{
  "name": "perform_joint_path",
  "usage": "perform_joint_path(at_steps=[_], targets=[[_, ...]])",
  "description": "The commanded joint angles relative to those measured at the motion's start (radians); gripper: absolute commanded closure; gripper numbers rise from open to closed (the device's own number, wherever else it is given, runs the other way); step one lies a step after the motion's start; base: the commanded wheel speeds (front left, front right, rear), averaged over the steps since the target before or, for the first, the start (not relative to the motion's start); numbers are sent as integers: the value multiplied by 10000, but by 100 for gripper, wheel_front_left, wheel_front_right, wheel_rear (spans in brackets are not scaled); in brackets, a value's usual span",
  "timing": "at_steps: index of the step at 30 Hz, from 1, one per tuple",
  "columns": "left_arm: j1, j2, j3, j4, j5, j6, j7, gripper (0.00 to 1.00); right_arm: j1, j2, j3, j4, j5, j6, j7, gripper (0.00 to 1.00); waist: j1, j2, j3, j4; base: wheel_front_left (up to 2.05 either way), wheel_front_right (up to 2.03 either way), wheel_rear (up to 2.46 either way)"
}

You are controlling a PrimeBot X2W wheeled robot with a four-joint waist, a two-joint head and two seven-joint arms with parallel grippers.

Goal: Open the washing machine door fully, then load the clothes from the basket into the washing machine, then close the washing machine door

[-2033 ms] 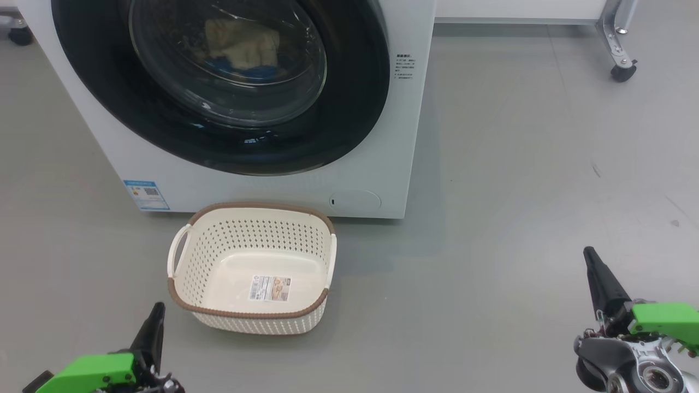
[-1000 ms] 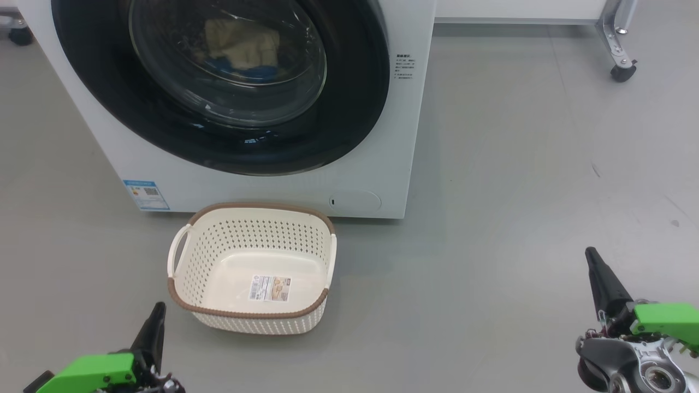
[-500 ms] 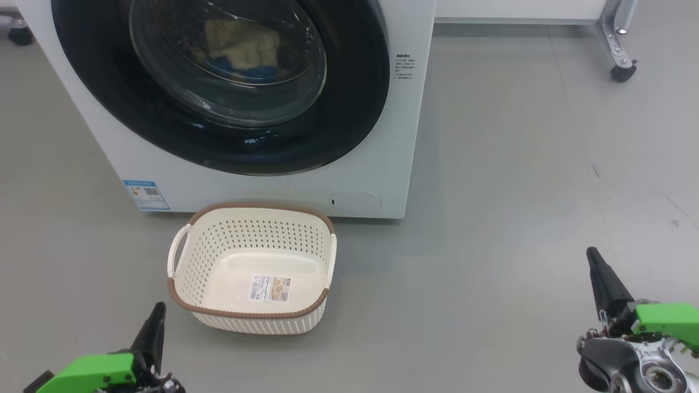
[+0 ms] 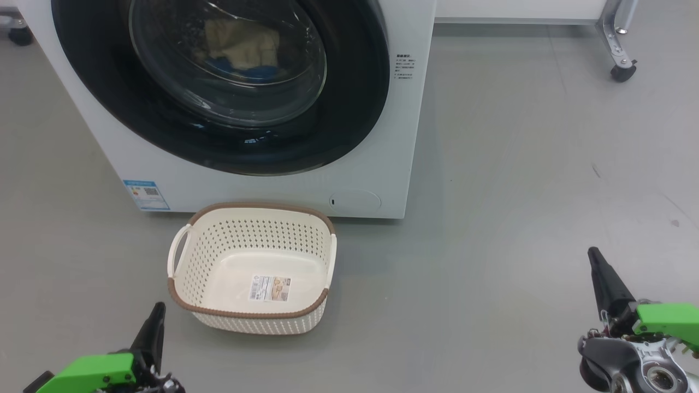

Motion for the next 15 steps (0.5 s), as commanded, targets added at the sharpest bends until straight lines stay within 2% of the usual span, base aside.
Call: perform_joint_path(at_steps=[1,15], targets=[[-506,73,395,-275,63,-69,78,100,-553,-107,162,-316,-72,-30,117,100,0,0,0,0,0,0,0],[-508,61,411,-275,77,-69,91,100,-555,-90,137,-315,-93,-30,137,100,0,0,0,0,0,0,0]])
